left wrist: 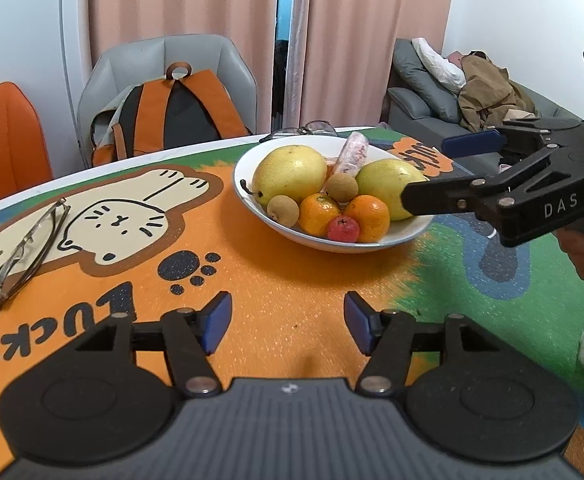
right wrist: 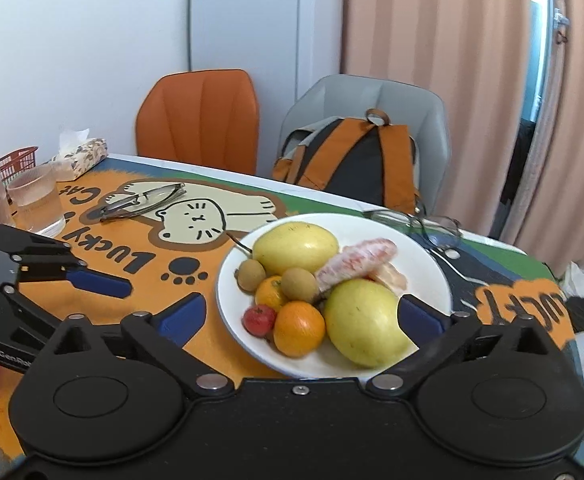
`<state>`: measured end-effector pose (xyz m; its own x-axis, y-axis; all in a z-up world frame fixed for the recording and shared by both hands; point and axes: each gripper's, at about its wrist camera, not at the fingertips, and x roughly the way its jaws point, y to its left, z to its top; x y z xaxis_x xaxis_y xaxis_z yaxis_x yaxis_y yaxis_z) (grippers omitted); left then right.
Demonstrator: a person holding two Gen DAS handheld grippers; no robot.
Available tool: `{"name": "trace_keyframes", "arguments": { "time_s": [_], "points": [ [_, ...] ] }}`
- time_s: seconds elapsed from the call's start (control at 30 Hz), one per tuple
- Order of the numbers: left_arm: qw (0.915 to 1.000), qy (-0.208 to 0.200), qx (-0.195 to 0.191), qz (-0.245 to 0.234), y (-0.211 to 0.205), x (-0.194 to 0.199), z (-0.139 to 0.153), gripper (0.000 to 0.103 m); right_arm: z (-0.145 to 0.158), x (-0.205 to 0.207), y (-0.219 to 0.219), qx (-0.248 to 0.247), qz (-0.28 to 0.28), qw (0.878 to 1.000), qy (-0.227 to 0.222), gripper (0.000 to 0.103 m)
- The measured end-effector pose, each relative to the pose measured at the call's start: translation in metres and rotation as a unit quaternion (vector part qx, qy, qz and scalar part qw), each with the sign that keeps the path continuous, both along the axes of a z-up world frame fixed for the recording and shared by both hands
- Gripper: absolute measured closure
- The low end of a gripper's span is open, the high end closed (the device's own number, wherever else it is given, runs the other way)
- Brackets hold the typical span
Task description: Organize fruits
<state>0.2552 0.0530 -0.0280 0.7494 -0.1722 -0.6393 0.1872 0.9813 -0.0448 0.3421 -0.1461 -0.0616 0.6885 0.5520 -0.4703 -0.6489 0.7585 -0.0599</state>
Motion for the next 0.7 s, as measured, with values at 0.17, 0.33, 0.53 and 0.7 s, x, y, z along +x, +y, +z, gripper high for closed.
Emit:
{"name": "trace_keyframes", "arguments": {
  "time_s": [0.17, 0.33, 0.53, 0.7],
  "points": [
    [0.9999, -0.012, 0.005, 0.01, -0.004, -0.02, 0.006, 0.034, 0.0, -0.016, -0.016, 0.016, -0.021, 1.0, 0.005, 0.0],
    [0.9996, -0.025, 0.0, 0.015, -0.01, -0.042, 0.011, 0.018, -0.002, -0.035, -0.029, 0.02, -0.031, 0.999, 0.005, 0.0],
    [0.9991, -0.033, -0.005, 0.024, -0.02, -0.066, 0.019, 0.006, 0.0, -0.062, -0.045, 0.023, -0.029, 0.999, -0.012, 0.0],
    [0.9985, -0.043, 0.008, 0.032, -0.032, -0.086, 0.021, 0.003, 0.003, -0.087, -0.057, 0.025, -0.023, 0.999, -0.029, 0.0]
  ]
}}
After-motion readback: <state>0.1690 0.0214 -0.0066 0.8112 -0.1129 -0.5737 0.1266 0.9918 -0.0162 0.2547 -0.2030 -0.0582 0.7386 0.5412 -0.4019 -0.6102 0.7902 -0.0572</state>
